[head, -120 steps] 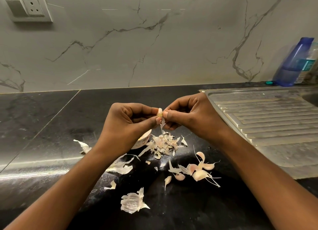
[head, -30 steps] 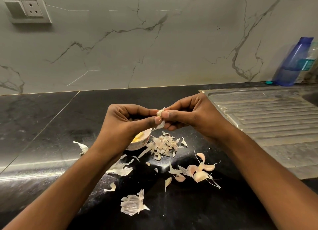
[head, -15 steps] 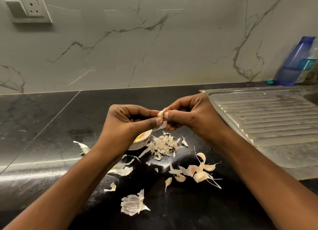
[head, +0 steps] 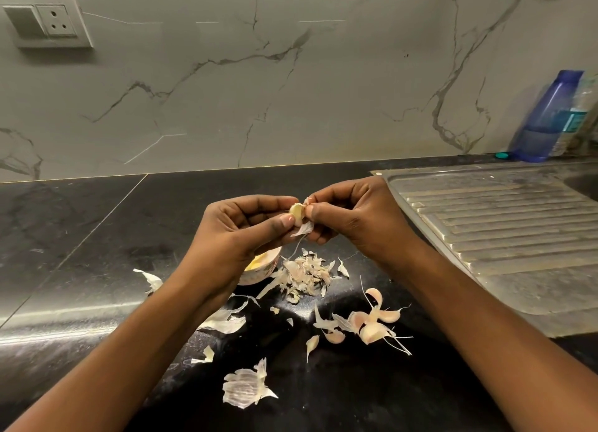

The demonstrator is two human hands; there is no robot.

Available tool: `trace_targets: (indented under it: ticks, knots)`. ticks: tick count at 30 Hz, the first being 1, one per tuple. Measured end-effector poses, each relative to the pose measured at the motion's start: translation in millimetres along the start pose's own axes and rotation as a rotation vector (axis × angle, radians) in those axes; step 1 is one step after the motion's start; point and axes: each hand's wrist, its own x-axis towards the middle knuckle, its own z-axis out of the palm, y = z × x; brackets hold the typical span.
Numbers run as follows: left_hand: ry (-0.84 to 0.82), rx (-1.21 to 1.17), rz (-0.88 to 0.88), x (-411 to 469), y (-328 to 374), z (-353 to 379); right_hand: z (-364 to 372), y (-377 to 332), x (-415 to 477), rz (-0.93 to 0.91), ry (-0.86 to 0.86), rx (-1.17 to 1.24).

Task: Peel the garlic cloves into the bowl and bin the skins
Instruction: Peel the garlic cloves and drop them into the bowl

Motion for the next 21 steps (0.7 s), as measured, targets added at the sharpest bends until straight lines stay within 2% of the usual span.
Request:
trace_targets:
  ticks: [7,11,16,21]
  knots:
    - [-0.014,0.005,0.007,-0.4,0.1,-1.3,-1.7,-1.2,0.3,-0.011,0.008,-0.028]
    - [0.001,0.094,0.021,-0.7,-1.5,-1.0,-0.8,-0.1,1.0,-0.016,-0.001,-0.041]
    - [0.108,0.202,0.12,-1.2,-1.2,-1.5,0.0,0.9,0.9,0.015,-0.037,-0.024]
    - [0.097,0.221,0.164,-2.7,0.0,-0.9,0.2,-0.5,0.9,0.035,-0.092,0.017]
